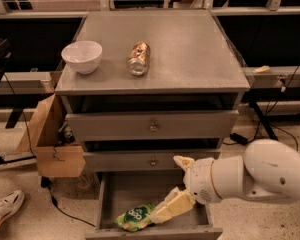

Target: Pick green rice chip bag from bottom drawer and place on counter

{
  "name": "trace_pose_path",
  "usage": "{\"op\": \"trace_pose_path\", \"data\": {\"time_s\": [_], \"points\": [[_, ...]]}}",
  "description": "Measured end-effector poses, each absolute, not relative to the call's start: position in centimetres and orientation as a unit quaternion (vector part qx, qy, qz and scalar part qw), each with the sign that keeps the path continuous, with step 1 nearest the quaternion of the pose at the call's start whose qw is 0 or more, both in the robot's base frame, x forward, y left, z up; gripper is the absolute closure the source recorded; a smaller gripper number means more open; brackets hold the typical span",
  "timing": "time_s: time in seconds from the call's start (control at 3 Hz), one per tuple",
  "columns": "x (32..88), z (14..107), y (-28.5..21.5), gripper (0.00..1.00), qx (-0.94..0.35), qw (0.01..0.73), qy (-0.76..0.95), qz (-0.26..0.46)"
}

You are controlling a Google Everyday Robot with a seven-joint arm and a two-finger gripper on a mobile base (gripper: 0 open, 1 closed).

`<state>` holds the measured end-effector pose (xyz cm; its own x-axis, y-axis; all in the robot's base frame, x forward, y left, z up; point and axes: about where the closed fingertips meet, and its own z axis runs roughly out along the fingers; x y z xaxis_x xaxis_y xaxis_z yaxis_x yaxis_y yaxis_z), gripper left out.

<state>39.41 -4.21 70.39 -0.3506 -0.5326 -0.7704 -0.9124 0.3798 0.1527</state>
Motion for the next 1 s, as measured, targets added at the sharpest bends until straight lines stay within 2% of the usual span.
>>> {"op": "trace_pose_path", "data": {"time_s": [0.33, 0.67, 1.0], "points": [[37.7, 63.4, -2.6, 0.0, -0.439, 0.33, 0.771, 0.322], [35.8, 55.6, 0.5, 0.0, -0.404, 0.31, 0.782, 0.358], [36.5, 52.8, 0.6, 0.0, -0.371, 0.314, 0.796, 0.361]]}}
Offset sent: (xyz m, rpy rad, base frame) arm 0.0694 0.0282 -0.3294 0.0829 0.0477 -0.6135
